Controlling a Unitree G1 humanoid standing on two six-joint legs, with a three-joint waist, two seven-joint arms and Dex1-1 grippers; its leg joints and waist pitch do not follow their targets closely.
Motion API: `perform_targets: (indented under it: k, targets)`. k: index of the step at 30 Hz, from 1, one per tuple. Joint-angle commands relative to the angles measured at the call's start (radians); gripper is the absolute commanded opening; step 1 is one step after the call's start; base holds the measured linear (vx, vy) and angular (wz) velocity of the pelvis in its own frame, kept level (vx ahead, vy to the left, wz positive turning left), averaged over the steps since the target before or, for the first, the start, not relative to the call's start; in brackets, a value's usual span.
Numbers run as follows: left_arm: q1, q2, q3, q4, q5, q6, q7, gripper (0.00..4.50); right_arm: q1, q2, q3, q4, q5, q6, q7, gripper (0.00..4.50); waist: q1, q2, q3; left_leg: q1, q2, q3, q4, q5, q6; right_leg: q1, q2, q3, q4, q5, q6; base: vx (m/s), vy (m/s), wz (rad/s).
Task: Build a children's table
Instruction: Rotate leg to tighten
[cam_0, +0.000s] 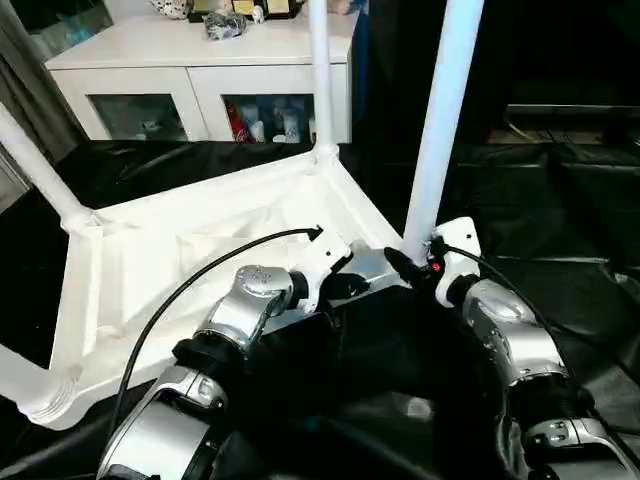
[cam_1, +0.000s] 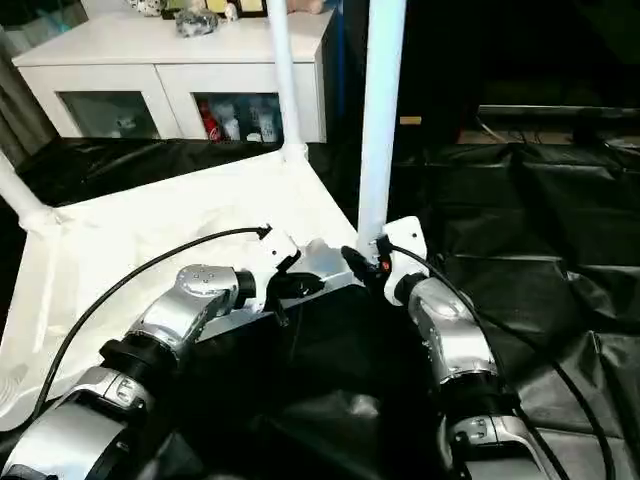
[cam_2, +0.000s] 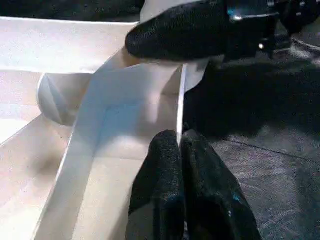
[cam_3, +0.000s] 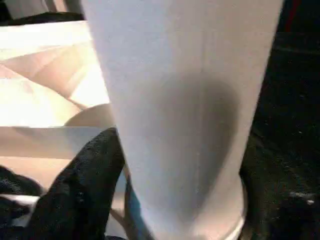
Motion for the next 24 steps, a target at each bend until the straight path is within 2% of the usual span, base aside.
perform_targets:
  k: [1, 3, 4, 6, 7, 9, 11, 15, 19, 24]
  targets:
    - [-0.023, -0.004, 0.012, -0.052, -0.032, -0.029, -0.025, 0.00, 0.035, 0.042, 0.124, -0.017, 0.018, 0.023, 0.178, 3.65, -0.001, -0.023, -0.059, 0.017, 0.070, -0.044, -0.076, -0.215, 0.064, 0.036, -0.075, 0.040, -0.077, -0.136, -0.219, 0.000, 0.000, 0.00]
    - [-0.008, 0.016, 0.010, -0.074, -0.045, -0.021, -0.077, 0.00, 0.040, 0.008, 0.124, -0.028, 0.025, 0.019, 0.220, 3.76, -0.001, -0.020, -0.063, 0.015, 0.072, -0.044, -0.072, -0.177, 0.085, 0.036, -0.074, 0.038, -0.069, -0.070, -0.232, 0.000, 0.000, 0.00]
    - [0.004, 0.034, 0.004, -0.087, -0.049, -0.015, -0.115, 0.00, 0.046, -0.017, 0.123, -0.041, 0.036, 0.016, 0.261, 3.76, 0.000, -0.020, -0.068, 0.014, 0.072, -0.043, -0.065, -0.137, 0.106, 0.037, -0.074, 0.037, -0.060, -0.001, -0.244, 0.000, 0.000, 0.00]
    - [0.018, 0.054, -0.003, -0.101, -0.052, -0.016, -0.154, 0.00, 0.052, -0.040, 0.118, -0.056, 0.052, 0.020, 0.301, 3.76, 0.004, -0.019, -0.070, 0.009, 0.070, -0.041, -0.055, -0.095, 0.144, 0.037, -0.074, 0.036, -0.052, 0.078, -0.259, 0.000, 0.000, 0.00]
    - [0.031, 0.073, -0.007, -0.118, -0.062, -0.010, -0.194, 0.00, 0.057, -0.061, 0.108, -0.069, 0.071, 0.030, 0.339, 3.76, 0.002, -0.020, -0.069, 0.009, 0.070, -0.040, -0.055, -0.091, 0.158, 0.036, -0.074, 0.034, -0.052, 0.089, -0.268, 0.000, 0.000, 0.00]
    - [0.053, 0.105, -0.011, -0.148, -0.080, 0.003, -0.255, 0.00, 0.066, -0.099, 0.094, -0.096, 0.101, 0.045, 0.409, 3.76, 0.005, -0.019, -0.070, 0.010, 0.071, -0.039, -0.053, -0.097, 0.166, 0.036, -0.076, 0.033, -0.053, 0.067, -0.273, 0.000, 0.000, 0.00]
    - [0.065, 0.126, -0.013, -0.163, -0.089, 0.004, -0.295, 0.00, 0.075, -0.127, 0.089, -0.115, 0.113, 0.051, 0.463, 3.76, 0.008, -0.020, -0.068, 0.010, 0.075, -0.040, -0.055, -0.112, 0.166, 0.034, -0.072, 0.033, -0.055, 0.030, -0.268, 0.000, 0.000, 0.00]
    - [0.088, 0.180, -0.023, -0.198, -0.107, 0.039, -0.399, 0.00, 0.096, -0.184, 0.097, -0.145, 0.127, 0.074, 0.561, 3.76, 0.011, -0.018, -0.064, 0.016, 0.080, -0.040, -0.063, -0.153, 0.131, 0.027, -0.070, 0.035, -0.059, -0.046, -0.268, 0.000, 0.000, 0.00]
    - [0.097, 0.237, -0.036, -0.229, -0.116, 0.080, -0.477, 0.00, 0.113, -0.228, 0.113, -0.170, 0.139, 0.113, 0.631, 3.76, 0.012, -0.020, -0.063, 0.016, 0.079, -0.039, -0.065, -0.161, 0.117, 0.027, -0.071, 0.038, -0.058, -0.050, -0.269, 0.000, 0.000, 0.00]
    - [0.093, 0.267, -0.027, -0.229, -0.106, 0.074, -0.491, 0.00, 0.121, -0.239, 0.126, -0.181, 0.142, 0.117, 0.663, 3.76, 0.013, -0.023, -0.063, 0.015, 0.077, -0.039, -0.064, -0.155, 0.112, 0.028, -0.072, 0.038, -0.059, -0.059, -0.265, 0.000, 0.000, 0.00]
